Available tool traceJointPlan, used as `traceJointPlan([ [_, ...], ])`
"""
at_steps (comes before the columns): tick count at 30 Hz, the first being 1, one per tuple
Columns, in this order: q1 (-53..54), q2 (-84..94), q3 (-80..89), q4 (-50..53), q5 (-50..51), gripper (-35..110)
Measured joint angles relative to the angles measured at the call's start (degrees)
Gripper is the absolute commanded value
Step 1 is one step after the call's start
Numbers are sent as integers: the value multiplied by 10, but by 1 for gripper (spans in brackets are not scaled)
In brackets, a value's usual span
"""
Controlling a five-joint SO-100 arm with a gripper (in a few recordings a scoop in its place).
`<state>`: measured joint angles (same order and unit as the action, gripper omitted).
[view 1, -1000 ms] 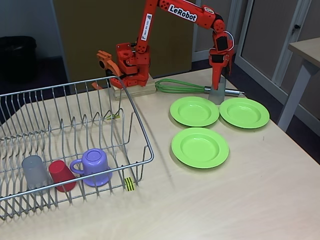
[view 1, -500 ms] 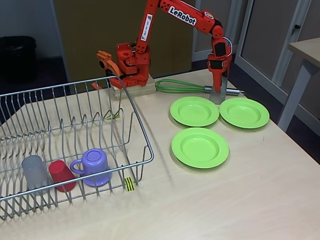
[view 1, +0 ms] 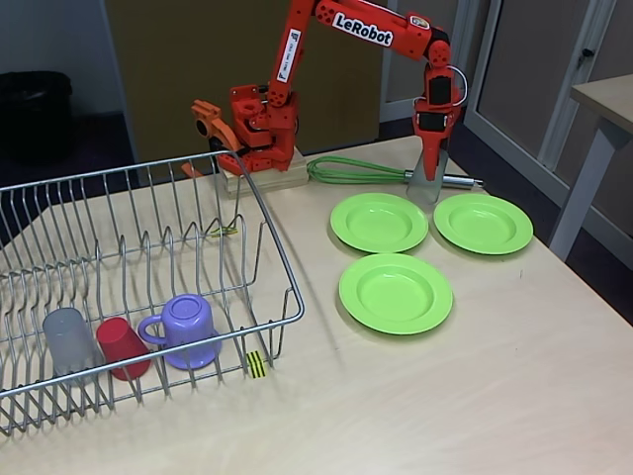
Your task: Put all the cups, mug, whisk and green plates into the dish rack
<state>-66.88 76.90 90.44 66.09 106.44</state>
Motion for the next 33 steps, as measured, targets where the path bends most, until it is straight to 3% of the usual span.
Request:
traceJointPlan([
  [7,15,19,-94,94,-40,16],
  [12,62,68,-109,141,-141,15],
  [19,230,190,-40,135,-454,15],
  [29,561,278,-37,142,-945,14],
  [33,667,277,-60,159,-1059,14],
])
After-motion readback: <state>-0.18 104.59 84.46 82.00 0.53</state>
